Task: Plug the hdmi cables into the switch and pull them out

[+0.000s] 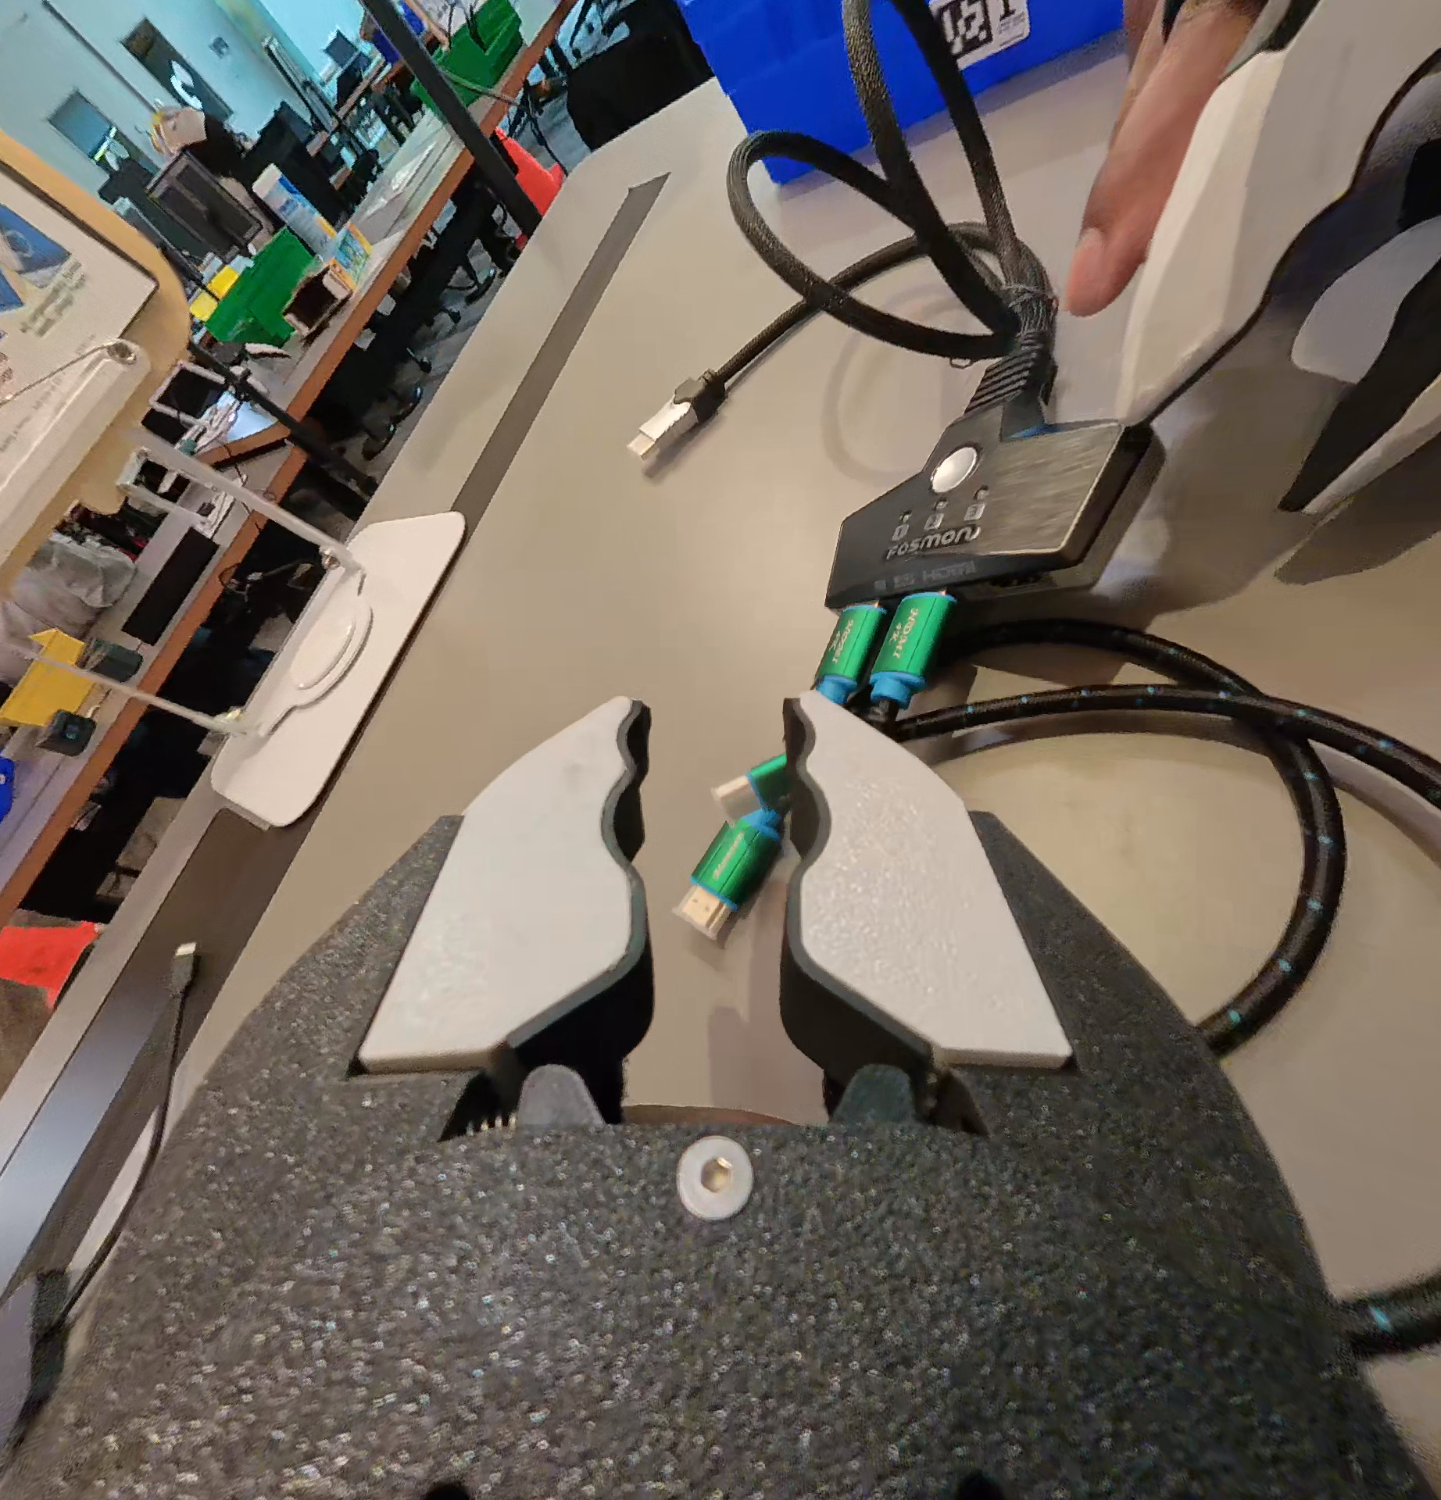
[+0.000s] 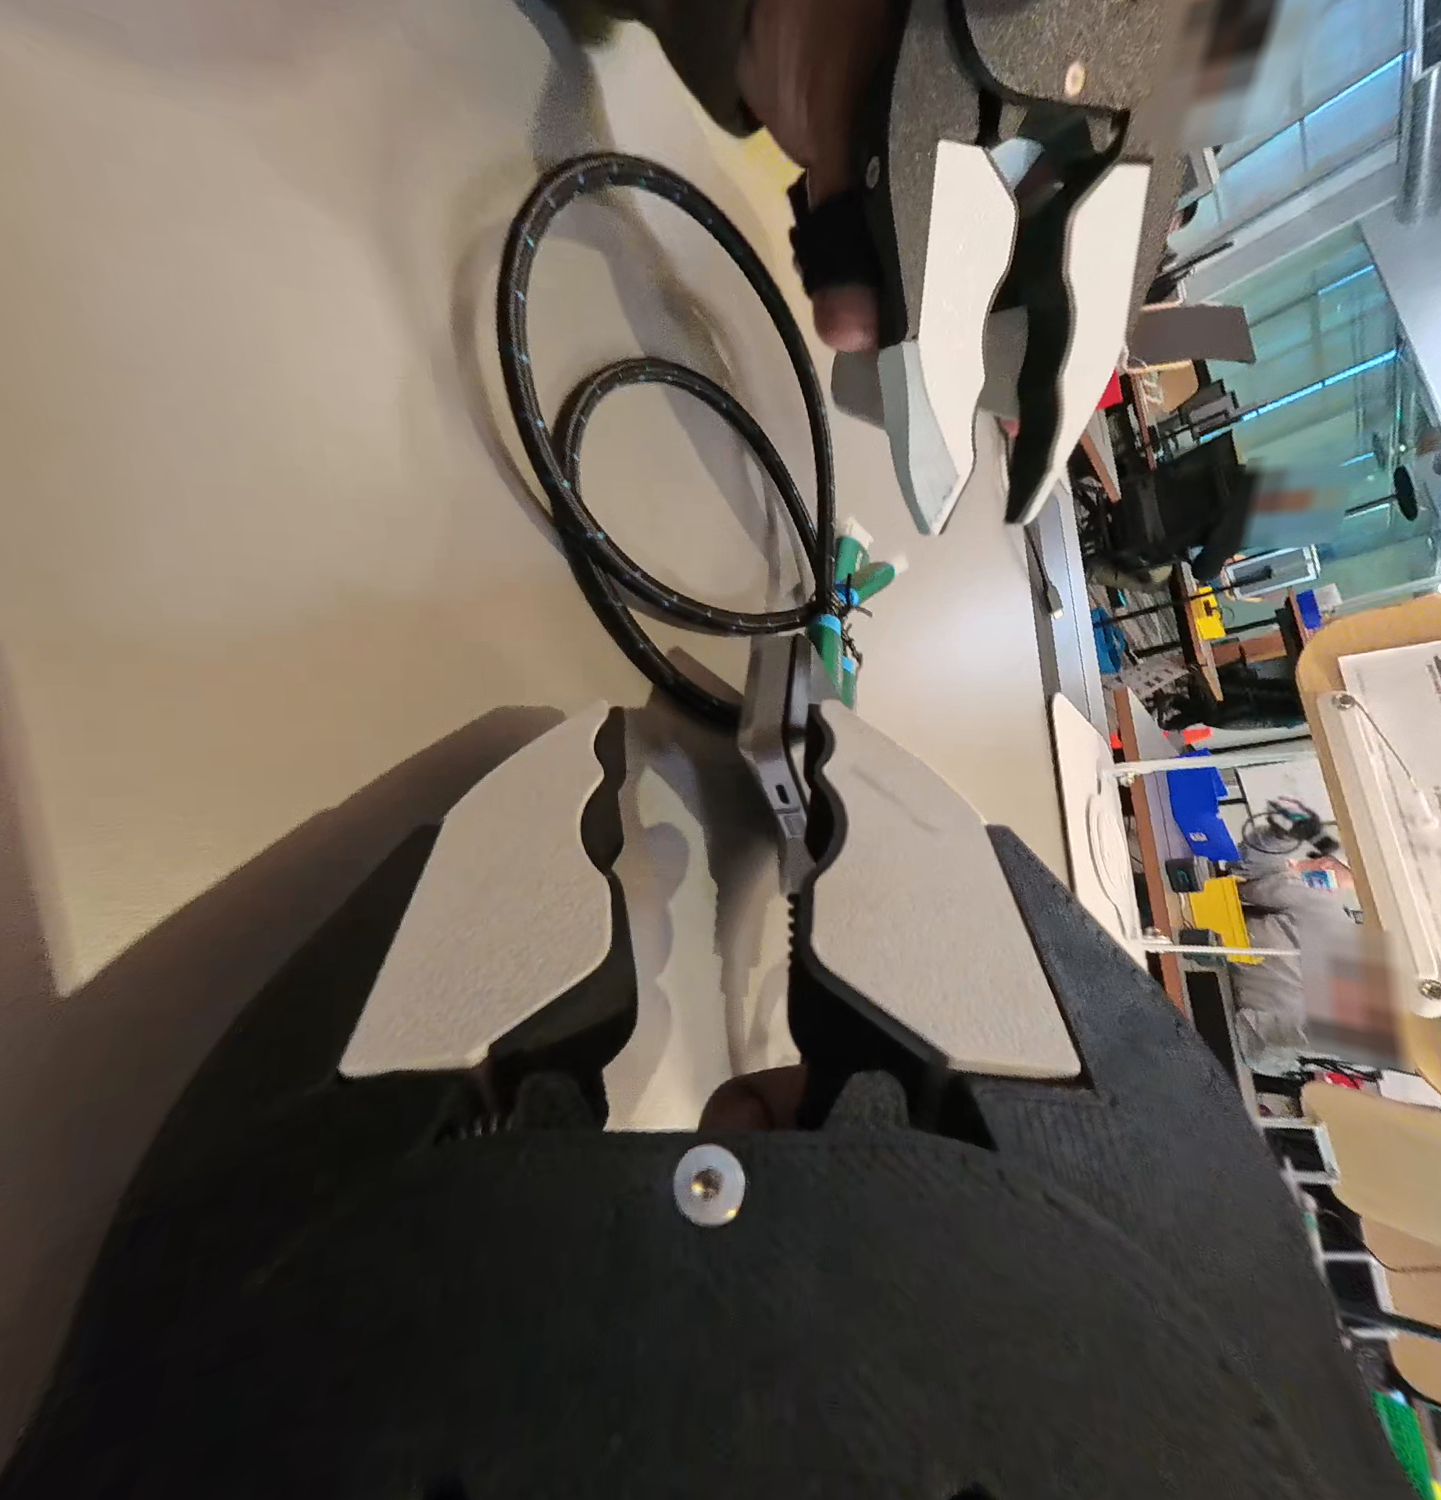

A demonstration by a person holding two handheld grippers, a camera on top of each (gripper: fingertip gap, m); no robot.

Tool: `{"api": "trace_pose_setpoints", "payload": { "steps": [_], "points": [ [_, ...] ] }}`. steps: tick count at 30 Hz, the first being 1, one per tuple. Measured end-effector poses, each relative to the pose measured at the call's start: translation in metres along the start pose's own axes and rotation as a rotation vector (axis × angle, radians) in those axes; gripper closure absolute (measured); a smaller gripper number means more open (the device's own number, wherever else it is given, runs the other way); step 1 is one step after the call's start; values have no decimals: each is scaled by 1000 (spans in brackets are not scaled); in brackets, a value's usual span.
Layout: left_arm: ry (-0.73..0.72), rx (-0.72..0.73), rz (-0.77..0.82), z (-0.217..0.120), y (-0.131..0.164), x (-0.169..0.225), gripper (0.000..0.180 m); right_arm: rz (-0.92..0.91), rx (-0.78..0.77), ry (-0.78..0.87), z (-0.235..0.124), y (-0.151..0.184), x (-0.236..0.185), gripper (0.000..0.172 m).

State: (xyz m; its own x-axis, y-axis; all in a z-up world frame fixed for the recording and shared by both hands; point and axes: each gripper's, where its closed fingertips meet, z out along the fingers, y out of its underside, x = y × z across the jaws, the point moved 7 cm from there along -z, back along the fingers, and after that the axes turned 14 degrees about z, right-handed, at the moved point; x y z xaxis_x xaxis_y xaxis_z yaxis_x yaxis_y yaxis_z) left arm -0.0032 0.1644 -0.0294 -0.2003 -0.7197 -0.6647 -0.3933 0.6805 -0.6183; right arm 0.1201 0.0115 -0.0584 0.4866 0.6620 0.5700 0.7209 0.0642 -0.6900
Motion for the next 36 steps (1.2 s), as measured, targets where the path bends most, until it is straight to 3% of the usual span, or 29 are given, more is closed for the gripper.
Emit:
{"api": "trace_pose_setpoints", "payload": {
  "steps": [4, 9, 14, 17, 22, 27, 31, 36],
  "points": [
    [-73, -106, -26, -45, 7, -6, 147, 22, 5, -23, -2, 4, -7, 133],
    [-170, -388, -156, -152, 42, -34, 147, 48, -1, -36, -7, 11, -11, 137],
    [-218, -834, -291, -273, 111, -67, 147, 48, -2, -33, -8, 12, -11, 137],
    [-168, -1044, -395, -317, 169, -80, 147, 44, -3, -28, -7, 11, -11, 137],
    [-82, -1162, -705, -336, 258, -84, 148, 28, -23, 8, -5, 12, -10, 137],
    [-56, -1229, -792, -327, 309, -75, 149, 44, -29, 29, -5, 13, -8, 138],
    [-31, -1284, -778, -321, 325, -67, 155, 62, -26, 29, -4, 15, -6, 140],
    [-97, -1292, -678, -327, 311, -77, 160, 66, -19, 29, -5, 16, -5, 142]
  ]
}}
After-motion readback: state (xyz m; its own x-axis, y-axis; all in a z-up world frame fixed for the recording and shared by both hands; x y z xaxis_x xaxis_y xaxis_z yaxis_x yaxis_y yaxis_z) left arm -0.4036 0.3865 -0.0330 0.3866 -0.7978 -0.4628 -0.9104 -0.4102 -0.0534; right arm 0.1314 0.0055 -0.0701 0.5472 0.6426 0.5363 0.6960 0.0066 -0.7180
